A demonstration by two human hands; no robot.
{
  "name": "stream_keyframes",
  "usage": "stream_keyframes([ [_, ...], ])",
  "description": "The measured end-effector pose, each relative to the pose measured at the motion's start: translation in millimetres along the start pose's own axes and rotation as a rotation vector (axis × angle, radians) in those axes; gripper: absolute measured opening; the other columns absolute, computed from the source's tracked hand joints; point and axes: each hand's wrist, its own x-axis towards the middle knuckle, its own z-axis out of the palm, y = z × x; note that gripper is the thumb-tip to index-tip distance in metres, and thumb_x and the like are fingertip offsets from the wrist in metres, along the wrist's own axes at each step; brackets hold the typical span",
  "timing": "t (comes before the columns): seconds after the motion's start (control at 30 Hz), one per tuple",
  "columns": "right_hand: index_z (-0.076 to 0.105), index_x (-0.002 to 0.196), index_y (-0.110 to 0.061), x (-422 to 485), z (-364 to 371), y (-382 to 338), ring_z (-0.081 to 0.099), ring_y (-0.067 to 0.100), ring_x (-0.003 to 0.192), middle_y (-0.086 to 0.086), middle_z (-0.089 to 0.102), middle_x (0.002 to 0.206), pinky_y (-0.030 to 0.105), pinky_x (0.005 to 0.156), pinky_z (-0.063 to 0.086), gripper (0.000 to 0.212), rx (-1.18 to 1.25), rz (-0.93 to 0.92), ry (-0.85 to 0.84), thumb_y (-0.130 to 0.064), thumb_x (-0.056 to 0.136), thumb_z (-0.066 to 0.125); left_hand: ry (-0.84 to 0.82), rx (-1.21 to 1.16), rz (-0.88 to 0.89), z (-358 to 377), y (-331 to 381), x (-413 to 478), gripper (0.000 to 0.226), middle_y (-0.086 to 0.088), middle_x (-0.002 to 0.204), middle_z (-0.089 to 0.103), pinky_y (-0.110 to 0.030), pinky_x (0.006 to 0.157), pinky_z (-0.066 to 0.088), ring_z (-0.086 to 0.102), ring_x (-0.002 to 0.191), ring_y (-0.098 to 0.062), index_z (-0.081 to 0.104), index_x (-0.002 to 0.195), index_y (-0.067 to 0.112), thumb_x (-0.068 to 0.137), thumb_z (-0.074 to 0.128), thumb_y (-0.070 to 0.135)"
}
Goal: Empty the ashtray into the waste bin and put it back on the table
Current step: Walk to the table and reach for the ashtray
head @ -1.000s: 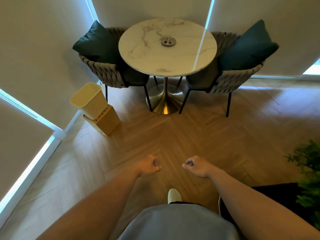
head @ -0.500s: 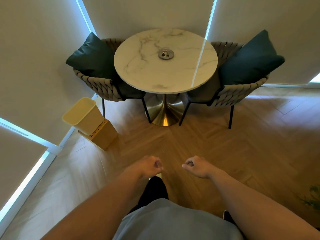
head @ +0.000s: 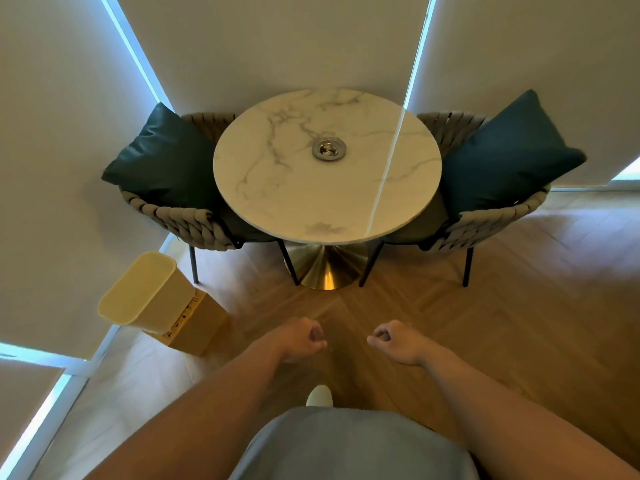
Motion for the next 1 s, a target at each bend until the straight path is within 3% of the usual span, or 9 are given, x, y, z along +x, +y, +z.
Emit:
stream_keyframes([
  [0.1, 0.059, 0.134, -0.017, 24, -18, -16, 0.052, 0.006, 0.079, -0.008, 0.056, 0.088, 0.023, 0.070, 0.044, 0.051, -0.007, -0.011, 0.010, -0.050, 0.095, 0.054, 0.014, 0.020, 0.035, -29, -8, 21, 0.030, -0.001, 0.120, 0.063, -0.036, 0.097, 0.051, 0.060, 0.105, -0.013, 0.060, 0.123, 0.023, 0.097, 0.056, 0.037],
  [0.2, 0.059, 0.134, -0.018, 42, -30, -28, 0.059, 0.017, 0.108, 0.002, 0.064, 0.117, 0.030, 0.086, 0.048, 0.052, -0.028, -0.004, 0.006, -0.052, 0.095, 0.054, -0.001, 0.018, 0.040, -46, -15, 36, 0.028, 0.001, 0.119, 0.062, -0.037, 0.097, 0.051, 0.059, 0.105, -0.012, 0.060, 0.121, 0.026, 0.096, 0.057, 0.039],
  [0.27, 0.060, 0.133, -0.017, 55, -41, -35, 0.059, 0.022, 0.115, 0.004, 0.064, 0.119, 0.032, 0.087, 0.047, 0.053, -0.038, 0.002, -0.004, -0.052, 0.095, 0.053, -0.018, 0.019, 0.033, -57, -20, 46, 0.028, 0.002, 0.119, 0.062, -0.037, 0.097, 0.051, 0.059, 0.104, -0.012, 0.060, 0.120, 0.028, 0.096, 0.056, 0.042],
  [0.6, 0.055, 0.138, -0.012, 122, -103, -55, 0.052, 0.024, 0.129, 0.010, 0.058, 0.138, 0.038, 0.105, 0.046, 0.055, -0.111, -0.018, -0.064, -0.049, 0.097, 0.052, -0.050, 0.009, -0.028, -107, -16, 111, 0.034, 0.001, 0.122, 0.063, -0.037, 0.097, 0.050, 0.060, 0.107, -0.015, 0.061, 0.122, 0.027, 0.095, 0.056, 0.046],
  [0.83, 0.066, 0.121, -0.008, 184, -170, -64, 0.061, 0.024, 0.111, 0.010, 0.066, 0.120, 0.037, 0.096, 0.050, 0.047, -0.140, -0.065, -0.099, -0.046, 0.098, 0.051, -0.041, -0.029, -0.064, -156, 9, 175, 0.031, 0.001, 0.119, 0.066, -0.034, 0.096, 0.051, 0.062, 0.104, -0.014, 0.064, 0.116, 0.025, 0.094, 0.059, 0.046],
  [1.0, 0.057, 0.135, -0.012, 223, -216, -71, 0.057, 0.025, 0.121, 0.009, 0.060, 0.136, 0.031, 0.095, 0.044, 0.054, -0.183, -0.088, -0.128, -0.051, 0.097, 0.050, 0.012, -0.080, -0.093, -179, 30, 206, 0.031, -0.002, 0.120, 0.066, -0.030, 0.095, 0.048, 0.061, 0.104, -0.015, 0.065, 0.118, 0.023, 0.095, 0.058, 0.043],
])
